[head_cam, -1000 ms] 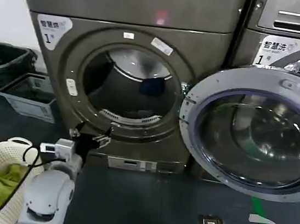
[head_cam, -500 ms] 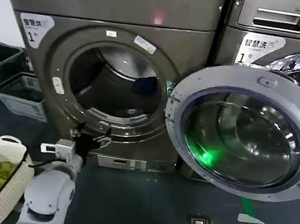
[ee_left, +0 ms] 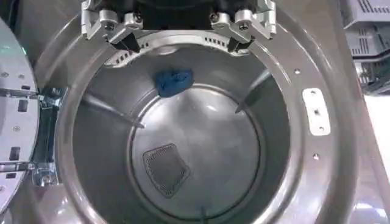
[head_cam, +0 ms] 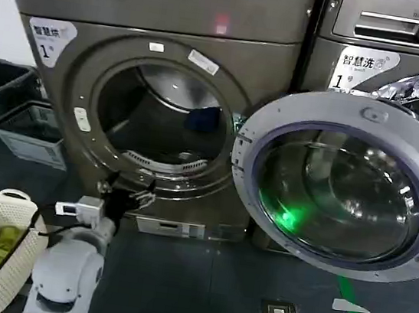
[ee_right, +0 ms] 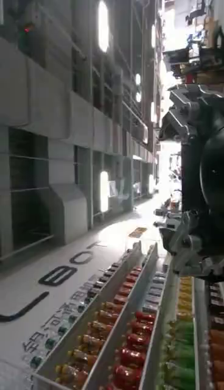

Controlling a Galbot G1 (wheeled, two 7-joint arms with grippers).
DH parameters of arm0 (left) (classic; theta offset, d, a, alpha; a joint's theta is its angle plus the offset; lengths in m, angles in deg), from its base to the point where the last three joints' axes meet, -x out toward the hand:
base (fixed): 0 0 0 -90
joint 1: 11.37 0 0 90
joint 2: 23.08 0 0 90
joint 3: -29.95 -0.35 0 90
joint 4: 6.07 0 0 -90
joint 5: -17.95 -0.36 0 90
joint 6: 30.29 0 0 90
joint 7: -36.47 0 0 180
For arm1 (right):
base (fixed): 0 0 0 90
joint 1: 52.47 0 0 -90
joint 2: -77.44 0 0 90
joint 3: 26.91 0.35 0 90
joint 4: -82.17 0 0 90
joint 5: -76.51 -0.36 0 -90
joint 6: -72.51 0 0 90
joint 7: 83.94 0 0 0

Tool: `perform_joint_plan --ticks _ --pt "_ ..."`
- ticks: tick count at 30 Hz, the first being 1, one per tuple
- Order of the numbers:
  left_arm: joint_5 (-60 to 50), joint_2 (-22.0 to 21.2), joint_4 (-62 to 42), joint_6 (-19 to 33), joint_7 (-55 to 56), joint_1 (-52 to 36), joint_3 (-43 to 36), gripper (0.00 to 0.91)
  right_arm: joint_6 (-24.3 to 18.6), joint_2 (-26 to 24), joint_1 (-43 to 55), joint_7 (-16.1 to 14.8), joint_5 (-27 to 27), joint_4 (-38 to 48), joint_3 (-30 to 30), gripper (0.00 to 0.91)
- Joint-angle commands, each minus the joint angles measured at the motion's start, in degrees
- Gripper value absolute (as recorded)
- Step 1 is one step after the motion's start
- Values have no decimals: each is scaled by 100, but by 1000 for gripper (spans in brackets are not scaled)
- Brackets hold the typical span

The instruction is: Grasp the clothes from the dryer.

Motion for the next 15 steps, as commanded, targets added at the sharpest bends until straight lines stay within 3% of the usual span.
perform_joint_plan --ticks 1,15 --pt "-6 8 -14 -281 -7 7 -5 907 -13 8 -3 7 -39 -7 4 907" --pt "-22 3 -38 -281 -12 25 4 907 -14 10 9 0 -47 -17 -14 907"
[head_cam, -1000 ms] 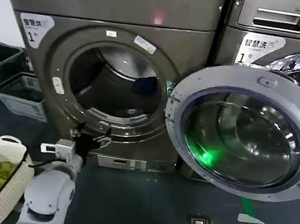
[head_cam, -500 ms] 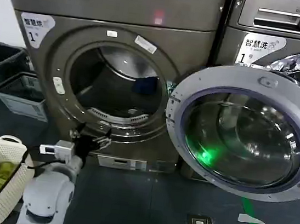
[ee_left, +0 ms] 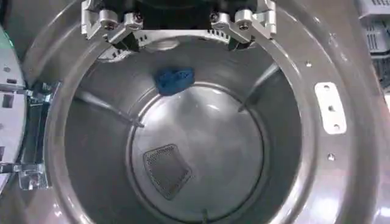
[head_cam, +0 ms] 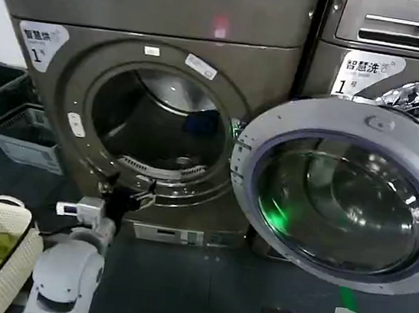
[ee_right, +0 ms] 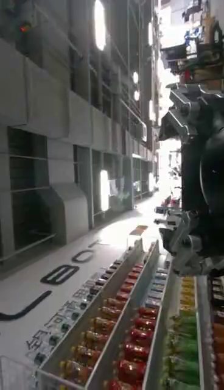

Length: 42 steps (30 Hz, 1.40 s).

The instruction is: Grasp the clothes from the dryer.

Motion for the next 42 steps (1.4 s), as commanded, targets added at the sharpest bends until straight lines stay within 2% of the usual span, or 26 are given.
perform_joint_plan --ticks 1,42 --pt "-6 3 -7 -281 3 13 -1 907 -1 15 7 -5 -5 -17 -9 907" --pt "-25 15 -69 -281 -27 54 9 907 0 68 3 -32 -26 -44 -35 907"
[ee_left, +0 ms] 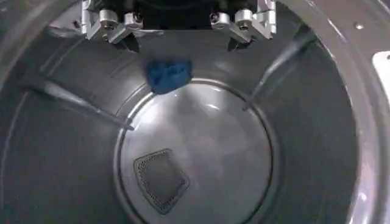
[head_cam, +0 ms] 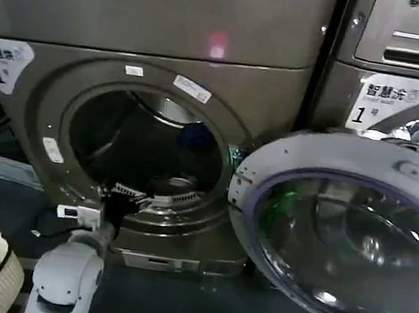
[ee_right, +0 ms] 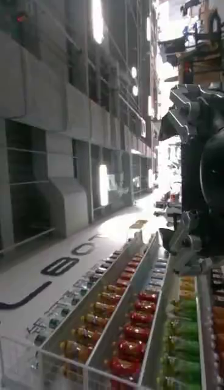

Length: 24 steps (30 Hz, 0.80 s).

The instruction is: Grasp the clothes from the dryer.

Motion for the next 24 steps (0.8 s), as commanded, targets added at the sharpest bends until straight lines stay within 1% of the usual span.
perform_joint_plan --ticks 1,24 --pt "7 -2 4 -281 -5 7 1 907 3 9 -10 0 -1 -8 11 907" --pt "31 -26 -43 -281 -12 23 9 907 -11 20 -21 -13 9 29 4 907"
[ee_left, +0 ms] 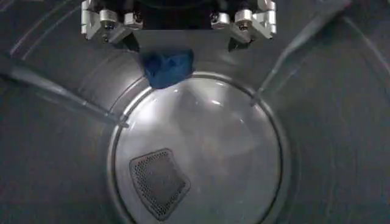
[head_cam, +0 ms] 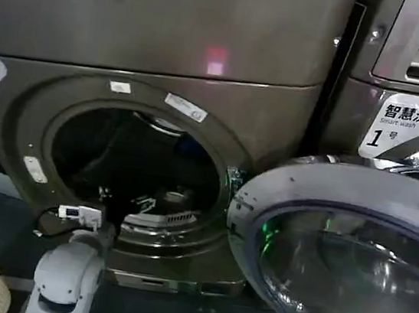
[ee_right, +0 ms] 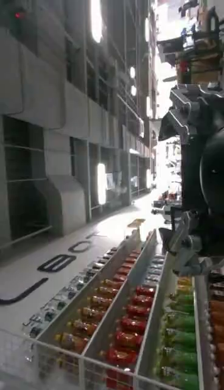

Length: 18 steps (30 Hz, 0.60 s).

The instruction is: Grasp the clothes from the dryer.

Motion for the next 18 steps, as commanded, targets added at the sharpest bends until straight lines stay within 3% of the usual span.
perform_joint_plan --ticks 1,14,18 --pt "-4 -4 11 -281 1 16 2 907 -9 -5 10 0 3 10 -8 907" --pt "-60 -3 -123 -281 -35 -100 -24 907 -153 31 8 -21 9 13 -1 907" --pt "-538 -12 -422 -281 -354 -349 -142 907 -157 8 15 -26 8 3 -14 907"
